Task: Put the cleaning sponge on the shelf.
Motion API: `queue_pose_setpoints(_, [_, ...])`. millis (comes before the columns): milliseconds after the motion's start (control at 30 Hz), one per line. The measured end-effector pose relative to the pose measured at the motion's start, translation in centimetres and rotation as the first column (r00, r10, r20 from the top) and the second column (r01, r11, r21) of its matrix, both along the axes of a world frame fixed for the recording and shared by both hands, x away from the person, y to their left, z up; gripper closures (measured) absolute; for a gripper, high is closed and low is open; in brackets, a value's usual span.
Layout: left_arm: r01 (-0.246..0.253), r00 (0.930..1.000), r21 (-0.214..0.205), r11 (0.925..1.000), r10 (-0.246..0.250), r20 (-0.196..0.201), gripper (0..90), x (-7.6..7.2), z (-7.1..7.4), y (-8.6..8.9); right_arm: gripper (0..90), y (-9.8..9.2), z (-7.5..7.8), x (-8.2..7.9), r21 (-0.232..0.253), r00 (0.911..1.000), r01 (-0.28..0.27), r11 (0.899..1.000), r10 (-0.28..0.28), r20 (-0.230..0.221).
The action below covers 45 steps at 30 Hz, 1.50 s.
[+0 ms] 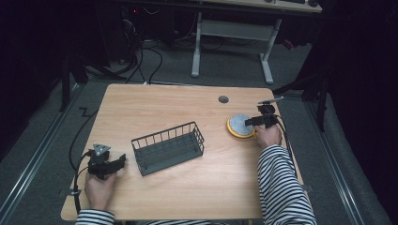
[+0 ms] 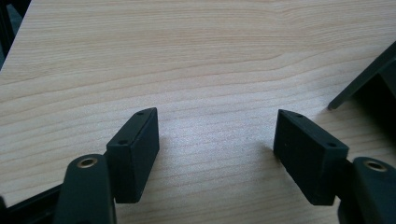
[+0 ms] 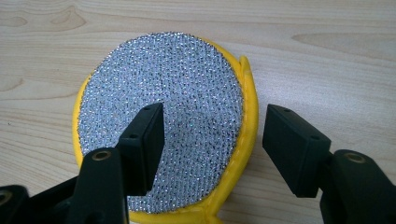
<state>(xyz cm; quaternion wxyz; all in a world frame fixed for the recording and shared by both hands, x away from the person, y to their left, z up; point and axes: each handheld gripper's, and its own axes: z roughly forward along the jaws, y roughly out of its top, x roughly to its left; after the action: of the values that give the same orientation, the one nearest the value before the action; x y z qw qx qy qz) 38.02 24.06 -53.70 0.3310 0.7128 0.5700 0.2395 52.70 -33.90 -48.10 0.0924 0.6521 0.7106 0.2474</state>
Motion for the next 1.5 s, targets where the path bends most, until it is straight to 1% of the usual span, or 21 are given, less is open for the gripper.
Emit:
queue_pose_setpoints(33, [0.000,1.0000,-0.001,1.0000,0.000,0.000,31.8,0.0,0.0,0.0,39.6,0.0,-0.1,0.0,0.009,1.0000,0.000,1.000,0.000,-0.002])
queue_pose_setpoints(200, [0.001,1.0000,-0.004,1.0000,-0.001,0.002,31.8,0.0,0.0,0.0,39.8,-0.1,-0.5,0.2,0.014,0.9993,0.001,1.000,-0.001,-0.037])
queue_pose_setpoints(233, [0.002,1.0000,-0.004,1.0000,-0.002,0.001,31.8,0.0,0.0,0.0,39.7,-0.1,-0.6,0.3,0.020,0.9994,0.002,1.000,-0.001,-0.034])
queue_pose_setpoints(400, [0.000,1.0000,0.001,1.0000,0.000,0.003,31.8,0.0,0.0,0.0,40.1,-0.2,-0.9,0.5,0.030,0.9981,0.010,0.999,-0.008,-0.061])
queue_pose_setpoints(567, [0.001,1.0000,0.006,1.0000,-0.001,0.004,31.6,0.0,0.0,-0.1,45.5,-0.1,-1.2,0.6,0.036,0.9977,-0.011,0.999,0.013,-0.067])
queue_pose_setpoints(667, [0.003,1.0000,0.008,1.0000,-0.003,0.001,31.4,0.0,0.0,-0.1,52.1,-0.2,-1.3,0.6,0.055,0.9971,-0.022,0.998,0.026,-0.071])
queue_pose_setpoints(733, [0.004,1.0000,0.008,1.0000,-0.004,0.000,31.4,0.0,0.0,-0.1,57.2,-0.2,-1.3,0.5,0.061,0.9970,-0.036,0.998,0.040,-0.066])
queue_pose_setpoints(833, [0.003,1.0000,0.009,1.0000,-0.003,0.002,31.4,0.0,0.0,-0.1,64.5,0.0,-1.1,0.5,0.044,0.9962,-0.060,0.997,0.063,-0.060])
queue_pose_setpoints(967, [0.003,1.0000,0.013,0.9999,-0.003,0.001,31.4,0.0,0.0,-0.2,74.3,0.2,-1.0,0.4,0.043,0.9964,-0.065,0.997,0.067,-0.052])
queue_pose_setpoints(1100, [0.003,1.0000,0.013,0.9999,-0.003,0.001,31.4,0.0,0.0,-0.2,78.0,0.3,-0.9,0.3,0.029,0.9964,-0.072,0.997,0.073,-0.044])
queue_pose_setpoints(1233, [0.003,1.0000,0.015,0.9999,-0.003,0.000,31.3,0.0,0.0,-0.2,79.5,0.6,-0.7,0.2,0.020,0.9969,-0.074,0.997,0.074,-0.028])
queue_pose_setpoints(1500, [0.003,1.0000,0.016,0.9999,-0.003,-0.001,31.3,0.0,0.0,-0.2,80.0,0.6,-0.5,0.0,0.039,0.9970,-0.076,0.996,0.077,-0.012])
